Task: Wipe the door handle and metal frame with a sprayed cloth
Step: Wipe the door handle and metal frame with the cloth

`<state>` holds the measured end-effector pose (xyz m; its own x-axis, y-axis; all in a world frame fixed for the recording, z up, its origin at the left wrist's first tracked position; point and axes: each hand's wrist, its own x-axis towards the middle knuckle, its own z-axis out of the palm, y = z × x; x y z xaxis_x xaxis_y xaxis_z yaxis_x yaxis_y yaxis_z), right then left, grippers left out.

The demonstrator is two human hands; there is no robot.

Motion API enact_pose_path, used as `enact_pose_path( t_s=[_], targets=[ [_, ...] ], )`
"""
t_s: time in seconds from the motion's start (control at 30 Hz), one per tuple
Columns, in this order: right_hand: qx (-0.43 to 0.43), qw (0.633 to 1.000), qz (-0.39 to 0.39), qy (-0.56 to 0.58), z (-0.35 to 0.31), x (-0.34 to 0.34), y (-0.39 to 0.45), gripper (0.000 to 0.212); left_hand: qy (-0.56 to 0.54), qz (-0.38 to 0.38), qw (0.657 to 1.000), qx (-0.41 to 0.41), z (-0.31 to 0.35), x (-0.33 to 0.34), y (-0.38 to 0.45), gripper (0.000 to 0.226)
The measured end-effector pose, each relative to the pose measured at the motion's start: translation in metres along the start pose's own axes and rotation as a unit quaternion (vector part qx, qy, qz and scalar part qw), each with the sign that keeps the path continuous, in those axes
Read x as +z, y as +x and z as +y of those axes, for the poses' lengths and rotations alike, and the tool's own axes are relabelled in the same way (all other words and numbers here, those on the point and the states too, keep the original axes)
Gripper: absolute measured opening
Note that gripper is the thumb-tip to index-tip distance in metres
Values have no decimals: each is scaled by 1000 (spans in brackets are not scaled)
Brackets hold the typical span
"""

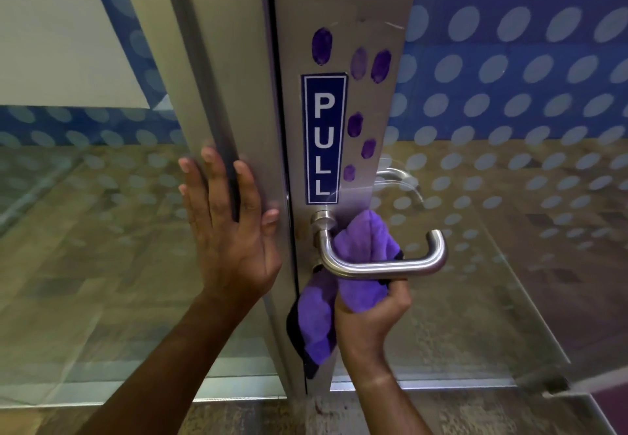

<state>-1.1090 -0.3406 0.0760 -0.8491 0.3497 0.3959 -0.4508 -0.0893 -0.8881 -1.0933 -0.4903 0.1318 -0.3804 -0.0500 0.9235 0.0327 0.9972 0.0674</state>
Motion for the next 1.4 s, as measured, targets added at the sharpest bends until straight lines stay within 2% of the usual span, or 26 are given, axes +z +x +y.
enact_pose_path(
  t_s=[0.07,0.13,0.2,0.23,0.3,0.4,0.47,0.57,0.67,0.73,0.77,0.9,0.93,1.03,1.17,1.23,1.3,1.4],
  targets=[
    [-44,999,-26,-17,-3,-2,4,25,-3,0,1000,1,0,0,0,72],
    [-143,981,-92,-91,7,-13,10,16,6,-3,1000,-8,-1,1,1,74],
    [-181,962,-132,-154,16,-28,12,30,1,-3,1000,-11,1,1,0,73],
    [-176,959,-141,-171,19,-33,12,41,2,0,1000,-9,1,1,0,72],
    [-132,973,-119,-147,18,-33,9,48,5,-5,1000,-8,1,0,1,70],
    [-55,997,-36,-45,6,-14,4,38,3,-8,1000,-5,-1,0,1,69],
    [-55,998,-29,-26,4,-6,5,29,4,-10,1000,-5,0,0,0,69],
    [-161,973,-104,-130,10,-17,10,24,5,-5,1000,-11,0,1,1,68],
    [-181,934,-206,-230,21,-41,13,42,5,-6,1000,-17,2,1,0,69],
    [-170,917,-231,-277,28,-57,12,48,3,-12,1000,-21,3,0,0,70],
    [-164,921,-225,-274,30,-65,13,46,3,-14,1000,-23,4,-1,0,71],
    [-98,960,-152,-215,20,-94,9,18,8,-15,1000,-22,3,-1,0,73],
    [-59,969,-130,-200,16,-100,6,12,8,-15,1000,-21,3,-1,0,72],
    [130,985,-59,-98,10,-113,-2,14,8,-12,1000,-18,2,0,0,70],
    [368,926,-66,-51,14,-126,-11,14,2,-5,1000,-13,2,1,0,68],
    [373,922,-95,-40,9,-121,-16,16,3,-3,1000,-12,2,1,0,68],
    [298,949,-102,-26,1,-110,-22,21,7,-4,1000,-12,1,1,1,67],
    [216,969,-112,-42,-9,-97,-36,36,7,-9,1000,-12,0,2,-1,65]
  ],
)
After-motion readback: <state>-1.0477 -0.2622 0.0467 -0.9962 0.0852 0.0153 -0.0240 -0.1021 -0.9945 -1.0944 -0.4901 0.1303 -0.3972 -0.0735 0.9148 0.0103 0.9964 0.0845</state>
